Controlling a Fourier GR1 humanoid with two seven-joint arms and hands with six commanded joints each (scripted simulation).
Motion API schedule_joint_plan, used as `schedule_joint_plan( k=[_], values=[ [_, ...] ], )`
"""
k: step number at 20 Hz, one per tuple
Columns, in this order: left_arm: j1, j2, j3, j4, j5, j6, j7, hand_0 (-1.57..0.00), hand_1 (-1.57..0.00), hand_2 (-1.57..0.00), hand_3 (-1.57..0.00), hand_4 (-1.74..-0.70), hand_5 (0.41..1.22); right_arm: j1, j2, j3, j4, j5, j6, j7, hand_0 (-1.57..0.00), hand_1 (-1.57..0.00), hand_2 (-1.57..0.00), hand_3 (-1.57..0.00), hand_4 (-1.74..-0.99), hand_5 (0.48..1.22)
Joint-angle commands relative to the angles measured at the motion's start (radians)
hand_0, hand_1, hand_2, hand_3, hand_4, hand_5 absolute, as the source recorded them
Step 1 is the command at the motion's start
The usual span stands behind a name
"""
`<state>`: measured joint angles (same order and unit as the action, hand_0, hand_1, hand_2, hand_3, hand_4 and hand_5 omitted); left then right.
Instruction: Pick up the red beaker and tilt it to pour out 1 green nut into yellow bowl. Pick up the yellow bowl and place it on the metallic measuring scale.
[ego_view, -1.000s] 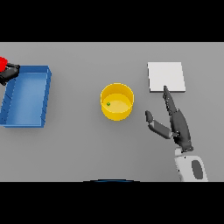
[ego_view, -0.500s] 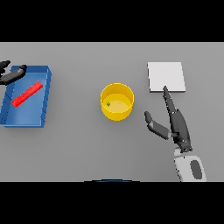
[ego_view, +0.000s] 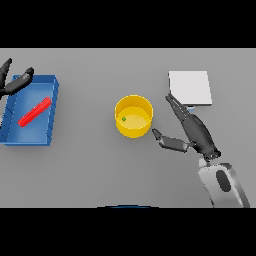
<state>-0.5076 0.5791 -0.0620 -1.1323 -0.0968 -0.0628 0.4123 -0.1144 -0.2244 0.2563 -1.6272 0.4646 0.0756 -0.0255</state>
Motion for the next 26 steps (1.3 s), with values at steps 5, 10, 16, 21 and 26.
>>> schedule_joint_plan(
  k=[5,10,16,21,26],
  values=[
    [0.014,-0.011,0.000,-0.014,0.003,0.011,0.013,0.00,0.00,0.00,0.00,-0.81,0.688,-0.164,-0.121,0.124,0.074,0.183,0.099,-0.035,0.00,0.00,0.00,0.00,-1.150,0.630],
    [0.016,0.003,0.007,-0.004,0.008,-0.007,0.001,0.00,0.00,0.00,0.00,-0.81,0.689,-0.323,-0.167,0.235,0.165,0.294,0.187,-0.105,0.00,0.00,0.00,0.00,-1.164,0.641],
    [0.015,0.004,0.011,-0.003,0.017,-0.019,-0.001,0.00,0.00,0.00,0.00,-0.81,0.696,-0.448,-0.148,0.327,0.325,0.354,0.253,-0.165,0.00,0.00,0.00,0.00,-1.157,0.644],
    [0.025,0.015,0.017,-0.010,0.016,-0.020,-0.007,0.00,0.00,0.00,0.00,-0.81,0.700,-0.545,-0.115,0.390,0.439,0.386,0.311,-0.198,0.00,0.00,0.00,0.00,-1.162,0.667],
    [0.029,0.018,0.013,-0.004,0.012,-0.026,-0.010,0.00,0.00,0.00,0.00,-0.80,0.703,-0.588,-0.085,0.432,0.522,0.413,0.350,-0.184,0.00,0.00,0.00,0.00,-1.181,0.674]
  ],
)
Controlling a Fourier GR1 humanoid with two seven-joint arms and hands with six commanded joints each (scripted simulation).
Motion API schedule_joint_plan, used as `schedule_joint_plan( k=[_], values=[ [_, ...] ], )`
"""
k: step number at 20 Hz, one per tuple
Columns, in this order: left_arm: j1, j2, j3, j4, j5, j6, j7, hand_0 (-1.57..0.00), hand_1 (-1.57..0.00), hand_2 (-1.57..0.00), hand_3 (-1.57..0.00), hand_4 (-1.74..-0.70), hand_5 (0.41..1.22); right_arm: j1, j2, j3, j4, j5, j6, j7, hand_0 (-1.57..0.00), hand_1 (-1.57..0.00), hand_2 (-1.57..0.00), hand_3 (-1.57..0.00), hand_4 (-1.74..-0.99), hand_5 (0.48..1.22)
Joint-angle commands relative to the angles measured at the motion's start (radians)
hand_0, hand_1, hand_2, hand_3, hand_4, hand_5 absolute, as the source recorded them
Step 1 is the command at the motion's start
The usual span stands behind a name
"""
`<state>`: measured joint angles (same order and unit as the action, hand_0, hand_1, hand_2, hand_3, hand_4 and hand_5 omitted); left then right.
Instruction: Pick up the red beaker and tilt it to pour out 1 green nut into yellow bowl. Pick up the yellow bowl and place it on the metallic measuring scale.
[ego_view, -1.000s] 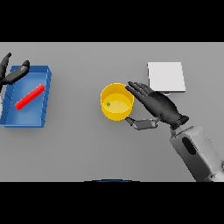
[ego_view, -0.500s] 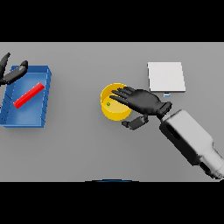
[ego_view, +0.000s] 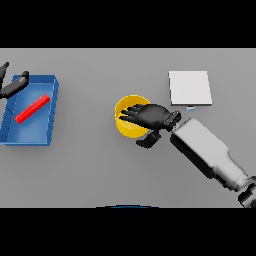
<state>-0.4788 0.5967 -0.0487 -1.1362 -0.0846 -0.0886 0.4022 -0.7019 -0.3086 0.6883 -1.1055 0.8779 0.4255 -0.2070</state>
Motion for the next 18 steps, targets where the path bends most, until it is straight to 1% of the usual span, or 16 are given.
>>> schedule_joint_plan(
  k=[1,2,4,6,7,8,9,10,11,12,13,15,16,18],
  values=[
    [-0.008,0.001,0.002,0.004,0.001,-0.001,0.005,0.00,0.00,0.00,0.00,-0.80,0.703,-0.006,0.006,0.003,0.022,0.003,-0.007,-0.006,0.00,0.00,0.00,0.00,-1.184,0.676],
    [-0.006,-0.001,-0.003,0.009,-0.010,0.006,0.002,0.00,0.00,0.00,0.00,-0.80,0.704,-0.018,0.000,0.005,0.030,0.002,0.004,-0.021,0.00,0.00,0.00,-0.01,-1.186,0.684],
    [-0.018,0.006,-0.004,0.026,-0.017,0.001,0.007,0.00,0.00,0.00,0.00,-0.79,0.711,-0.021,0.012,0.004,0.051,0.002,0.007,-0.003,0.00,0.00,0.00,-0.02,-1.195,0.708],
    [-0.017,-0.002,-0.006,0.009,-0.008,-0.002,0.005,0.00,0.00,0.00,0.00,-0.79,0.714,-0.023,0.023,0.011,0.058,0.009,0.012,0.018,0.00,-0.01,-0.04,-0.08,-1.234,0.770],
    [-0.013,0.005,-0.002,0.017,-0.007,-0.007,-0.007,0.00,0.00,0.00,0.00,-0.79,0.712,-0.027,0.025,0.011,0.063,0.010,0.008,0.015,-0.05,-0.06,-0.09,-0.13,-1.261,0.809],
    [-0.008,0.001,-0.007,0.002,-0.008,-0.003,-0.008,0.00,0.00,0.00,0.00,-0.79,0.711,-0.035,0.025,0.010,0.063,0.008,0.010,0.001,-0.19,-0.18,-0.19,-0.21,-1.309,0.891],
    [-0.013,0.007,-0.001,0.011,-0.008,-0.004,-0.003,0.00,0.00,0.00,0.00,-0.79,0.710,-0.029,0.021,0.013,0.073,0.012,-0.009,-0.020,-0.45,-0.41,-0.35,-0.32,-1.363,0.957],
    [-0.009,0.005,-0.001,0.013,-0.005,-0.007,-0.013,0.00,0.00,0.00,0.00,-0.79,0.710,-0.028,0.018,0.014,0.064,0.009,-0.004,-0.025,-0.68,-0.64,-0.59,-0.57,-1.435,1.010],
    [-0.013,0.007,0.001,0.014,-0.003,-0.009,-0.013,0.00,0.00,0.00,0.00,-0.79,0.710,-0.024,0.019,0.013,0.065,0.000,-0.007,-0.029,-0.86,-0.83,-0.79,-0.68,-1.492,1.052],
    [-0.019,0.008,0.002,0.025,-0.004,-0.011,-0.012,0.00,0.00,0.00,0.00,-0.79,0.707,-0.031,0.013,0.011,0.061,-0.004,0.003,-0.032,-1.00,-0.97,-0.95,-0.79,-1.540,1.086],
    [-0.018,0.007,0.003,0.031,-0.004,-0.012,-0.011,0.00,0.00,0.00,0.00,-0.79,0.707,-0.037,0.007,0.014,0.067,-0.002,0.002,-0.051,-1.11,-1.09,-1.07,-0.88,-1.578,1.113],
    [-0.018,0.008,0.000,0.018,-0.003,-0.013,-0.002,0.00,0.00,0.00,0.00,-0.78,0.712,-0.040,0.012,0.012,0.057,-0.015,0.030,-0.026,-1.28,-1.27,-1.19,-1.03,-1.637,1.152],
    [-0.024,0.010,-0.001,0.029,-0.007,-0.016,-0.002,0.00,0.00,0.00,0.00,-0.78,0.711,-0.038,0.004,0.011,0.038,-0.023,0.055,-0.017,-1.34,-1.33,-1.25,-1.07,-1.658,1.166],
    [-0.030,0.014,-0.004,0.028,-0.014,-0.016,0.002,0.00,0.00,0.00,0.00,-0.78,0.710,-0.031,0.001,0.010,0.033,-0.029,0.053,-0.012,-1.42,-1.41,-1.32,-1.13,-1.688,1.186]
  ],
)
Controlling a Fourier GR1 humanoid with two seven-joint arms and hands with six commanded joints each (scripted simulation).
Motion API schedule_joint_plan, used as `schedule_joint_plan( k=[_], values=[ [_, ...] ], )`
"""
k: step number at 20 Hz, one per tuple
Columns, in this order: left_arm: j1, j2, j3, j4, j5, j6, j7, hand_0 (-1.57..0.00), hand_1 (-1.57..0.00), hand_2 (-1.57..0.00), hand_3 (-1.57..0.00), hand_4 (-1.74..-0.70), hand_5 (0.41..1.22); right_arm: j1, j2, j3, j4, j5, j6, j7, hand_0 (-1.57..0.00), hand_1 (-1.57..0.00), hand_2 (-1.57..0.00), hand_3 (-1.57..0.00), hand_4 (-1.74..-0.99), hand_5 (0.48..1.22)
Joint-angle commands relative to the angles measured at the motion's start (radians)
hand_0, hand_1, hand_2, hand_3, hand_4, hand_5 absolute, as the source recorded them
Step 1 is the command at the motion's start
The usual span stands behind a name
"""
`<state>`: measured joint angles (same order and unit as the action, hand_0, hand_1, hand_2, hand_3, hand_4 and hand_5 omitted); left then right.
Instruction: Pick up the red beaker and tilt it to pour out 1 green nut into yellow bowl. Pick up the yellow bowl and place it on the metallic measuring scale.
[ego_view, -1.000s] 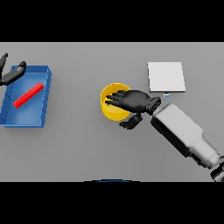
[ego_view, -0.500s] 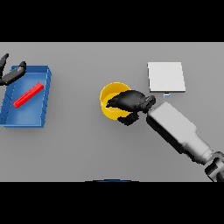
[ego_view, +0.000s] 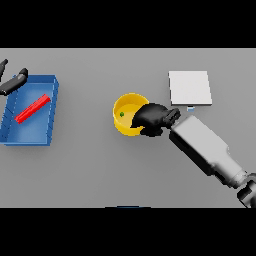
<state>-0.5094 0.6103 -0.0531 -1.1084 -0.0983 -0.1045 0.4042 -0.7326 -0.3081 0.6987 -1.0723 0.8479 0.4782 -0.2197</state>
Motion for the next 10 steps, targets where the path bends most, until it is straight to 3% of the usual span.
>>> schedule_joint_plan(
  k=[1,7,10],
  values=[
    [0.002,-0.004,0.000,0.000,0.003,0.001,-0.012,0.00,0.00,0.00,0.00,-0.78,0.712,0.004,-0.008,-0.001,-0.013,-0.005,0.004,-0.003,-1.45,-1.45,-1.33,-1.17,-1.698,1.193],
    [0.018,0.004,0.001,-0.023,0.001,0.007,-0.013,0.00,0.00,0.00,0.00,-0.77,0.706,-0.006,-0.054,-0.034,-0.101,-0.044,0.059,0.018,-1.54,-1.54,-1.45,-1.17,-1.730,1.214],
    [0.014,-0.004,-0.001,-0.025,0.008,0.001,-0.005,0.00,0.00,0.00,0.00,-0.78,0.702,-0.015,-0.087,-0.060,-0.158,-0.060,0.098,0.065,-1.55,-1.55,-1.49,-1.15,-1.735,1.217]
  ],
)
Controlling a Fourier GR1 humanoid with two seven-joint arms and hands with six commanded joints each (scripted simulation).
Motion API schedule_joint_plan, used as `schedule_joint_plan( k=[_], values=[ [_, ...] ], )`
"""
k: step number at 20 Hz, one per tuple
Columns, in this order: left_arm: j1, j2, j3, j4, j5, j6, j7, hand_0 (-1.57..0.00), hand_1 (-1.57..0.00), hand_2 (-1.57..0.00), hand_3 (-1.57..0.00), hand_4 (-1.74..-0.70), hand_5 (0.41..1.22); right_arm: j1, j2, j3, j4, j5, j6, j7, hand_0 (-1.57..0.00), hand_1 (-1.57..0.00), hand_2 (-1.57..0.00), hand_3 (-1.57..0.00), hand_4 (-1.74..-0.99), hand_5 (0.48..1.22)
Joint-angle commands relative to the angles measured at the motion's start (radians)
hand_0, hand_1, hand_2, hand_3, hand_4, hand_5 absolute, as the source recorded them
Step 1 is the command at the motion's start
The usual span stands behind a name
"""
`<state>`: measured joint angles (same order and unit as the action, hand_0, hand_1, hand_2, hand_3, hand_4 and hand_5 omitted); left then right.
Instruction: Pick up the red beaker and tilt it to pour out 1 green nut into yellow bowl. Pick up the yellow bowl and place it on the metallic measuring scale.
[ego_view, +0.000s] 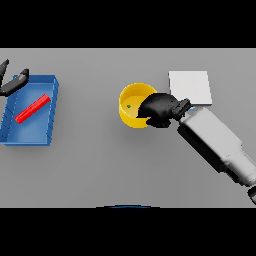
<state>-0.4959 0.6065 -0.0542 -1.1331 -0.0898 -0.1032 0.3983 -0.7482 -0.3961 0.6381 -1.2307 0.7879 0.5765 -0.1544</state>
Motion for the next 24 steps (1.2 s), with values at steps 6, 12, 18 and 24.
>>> schedule_joint_plan(
  k=[6,12,18,24],
  values=[
    [-0.010,-0.004,0.010,0.009,0.013,-0.001,0.000,0.00,0.00,0.00,0.00,-0.80,0.704,0.030,-0.053,-0.027,-0.100,-0.006,0.014,0.063,-1.57,-1.57,-1.51,-1.18,-1.739,1.219],
    [0.004,-0.003,0.019,-0.020,0.036,-0.006,0.037,0.00,0.00,0.00,0.00,-0.83,0.728,0.006,-0.131,-0.108,-0.063,-0.015,-0.039,0.064,-1.55,-1.57,-1.52,-1.17,-1.741,1.220],
    [0.018,-0.006,0.023,-0.045,0.048,-0.003,0.055,0.00,0.00,0.00,0.00,-0.85,0.754,-0.063,-0.157,-0.163,0.128,0.002,-0.147,0.040,-1.57,-1.57,-1.55,-1.16,-1.741,1.221],
    [0.033,0.000,0.022,-0.097,0.054,0.007,0.114,0.00,0.00,0.00,0.00,-0.86,0.773,-0.089,-0.142,-0.188,0.323,0.018,-0.237,0.025,-1.57,-1.57,-1.52,-1.17,-1.741,1.221]
  ],
)
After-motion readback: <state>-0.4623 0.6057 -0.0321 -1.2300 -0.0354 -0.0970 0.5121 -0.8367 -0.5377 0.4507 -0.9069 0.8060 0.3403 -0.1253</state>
